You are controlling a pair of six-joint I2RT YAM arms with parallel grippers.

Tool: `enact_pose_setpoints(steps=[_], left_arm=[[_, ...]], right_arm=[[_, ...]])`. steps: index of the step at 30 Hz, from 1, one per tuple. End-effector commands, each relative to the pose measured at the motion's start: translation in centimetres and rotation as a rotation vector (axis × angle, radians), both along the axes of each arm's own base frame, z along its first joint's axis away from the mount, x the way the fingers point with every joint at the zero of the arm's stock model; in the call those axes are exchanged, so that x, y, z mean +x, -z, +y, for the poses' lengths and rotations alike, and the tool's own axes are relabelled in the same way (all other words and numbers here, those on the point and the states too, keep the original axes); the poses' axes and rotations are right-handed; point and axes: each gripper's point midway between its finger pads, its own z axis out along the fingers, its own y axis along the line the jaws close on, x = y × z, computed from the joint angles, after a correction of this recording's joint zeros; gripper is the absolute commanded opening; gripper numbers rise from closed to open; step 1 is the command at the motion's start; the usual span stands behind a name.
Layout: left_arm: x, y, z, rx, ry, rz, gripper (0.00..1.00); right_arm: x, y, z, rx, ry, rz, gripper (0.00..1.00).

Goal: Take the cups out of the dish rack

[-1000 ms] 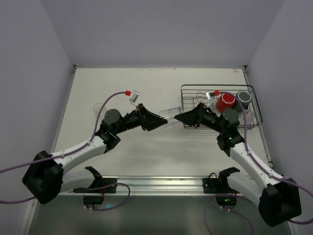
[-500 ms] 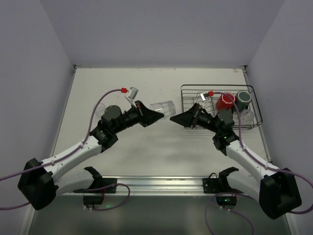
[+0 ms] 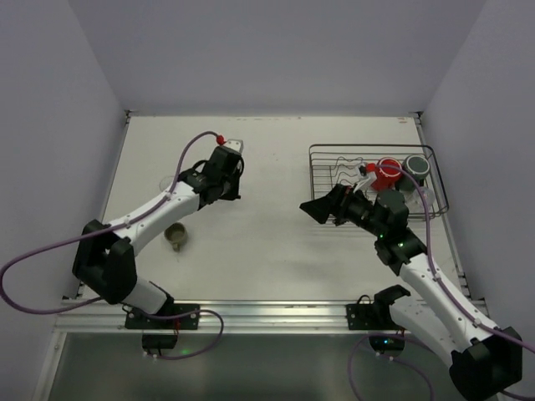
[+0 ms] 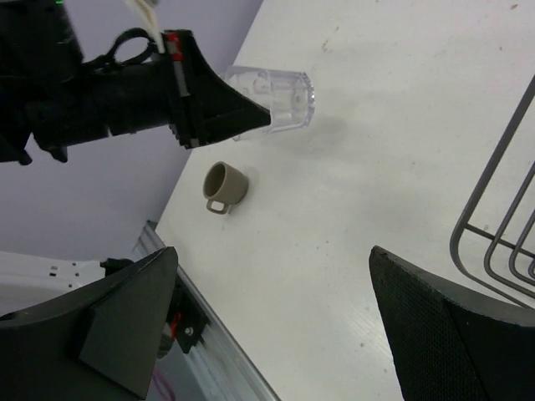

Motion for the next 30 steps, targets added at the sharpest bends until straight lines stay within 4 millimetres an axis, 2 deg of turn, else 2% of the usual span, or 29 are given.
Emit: enact_pose_setpoints(steps=[1, 4, 5, 11, 16, 18, 19, 21, 24, 25, 27, 28, 30], left_arm=[[0.7, 1.8, 3.7, 0.149, -0.019, 0.085, 0.00], [1.2, 3.6, 4.9, 0.199, -0.028, 0.150, 0.00], [1.6, 3.4, 5.0, 0.210, -0.023, 0.151, 0.00], [1.7, 5.2, 5.4, 0.273, -0.001, 0.239, 0.01], [1.0, 7.1, 6.0, 0.328, 0.018, 0.312, 0.13], [0.8, 7.3, 6.3, 0.348, 0.020, 0.323, 0.19], [0.9, 7.4, 6.4, 0.354, 0.020, 0.326, 0.26], [1.0, 7.4, 6.5, 0.364, 0.018, 0.325, 0.30], [1.2, 6.6, 6.7, 0.363, 0.005, 0.308, 0.40], [1.5, 5.7, 6.6, 0.348, -0.002, 0.279, 0.49], [2.0, 4.3, 6.3, 0.325, -0.009, 0.234, 0.58], [2.2, 2.9, 6.1, 0.298, -0.013, 0.195, 0.66], [2.7, 1.0, 5.3, 0.239, -0.007, 0.134, 0.73]], right_arm=[[0.2, 0.5, -0.9, -0.071, 0.037, -0.031, 0.99], [-0.1, 1.0, -0.9, -0.077, 0.028, -0.027, 0.99], [-0.2, 1.2, -0.9, -0.076, 0.020, -0.025, 0.99], [-0.4, 1.9, -0.6, -0.070, 0.003, -0.020, 0.99], [-0.3, 2.1, -0.7, -0.077, 0.008, -0.020, 0.99], [-0.3, 2.1, -0.8, -0.078, 0.009, -0.021, 0.99], [-0.3, 2.0, -0.8, -0.078, 0.012, -0.023, 0.99], [-0.3, 1.9, -0.9, -0.077, 0.015, -0.026, 0.99], [-0.2, 1.8, -1.0, -0.084, 0.026, -0.027, 0.99], [-0.2, 1.6, -1.2, -0.087, 0.035, -0.035, 0.99], [0.1, 1.4, -1.5, -0.100, 0.060, -0.035, 0.99], [0.2, 1.1, -1.7, -0.109, 0.067, -0.039, 0.99], [0.4, 1.1, -2.2, -0.126, 0.100, -0.030, 0.99]])
